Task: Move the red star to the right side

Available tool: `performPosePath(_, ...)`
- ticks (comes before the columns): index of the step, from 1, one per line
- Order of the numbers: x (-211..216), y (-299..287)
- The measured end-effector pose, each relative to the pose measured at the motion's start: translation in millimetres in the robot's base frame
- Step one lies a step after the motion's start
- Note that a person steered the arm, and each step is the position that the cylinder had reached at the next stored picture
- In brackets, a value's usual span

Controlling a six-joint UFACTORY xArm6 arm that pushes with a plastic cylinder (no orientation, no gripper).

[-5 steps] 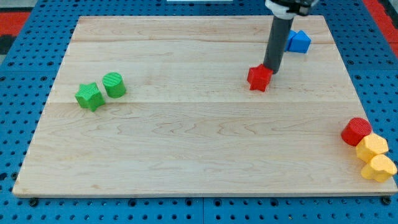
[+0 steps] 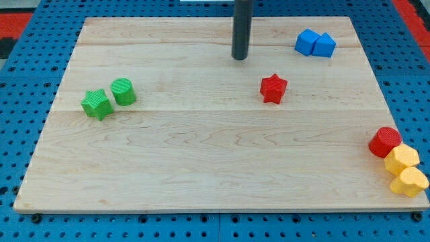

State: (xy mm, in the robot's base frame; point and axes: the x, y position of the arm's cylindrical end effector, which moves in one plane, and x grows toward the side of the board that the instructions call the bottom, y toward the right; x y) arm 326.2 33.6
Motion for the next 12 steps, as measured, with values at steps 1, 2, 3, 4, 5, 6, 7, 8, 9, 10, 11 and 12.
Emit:
performPosePath(1,38.8,-0.2)
performPosePath(2,44.9,33.6)
performPosePath(3,44.7,34.3)
performPosePath(4,44.5,49.0)
performPosePath(5,44.5,59.8)
performPosePath(6,44.4,32.5)
performPosePath(7,58.0,14.8)
performPosePath(8,78.0,18.2)
performPosePath(9,68.4,20.4)
performPosePath(10,67.5,36.0)
performPosePath(11,67.5,71.5)
performPosePath(12,67.5,110.1)
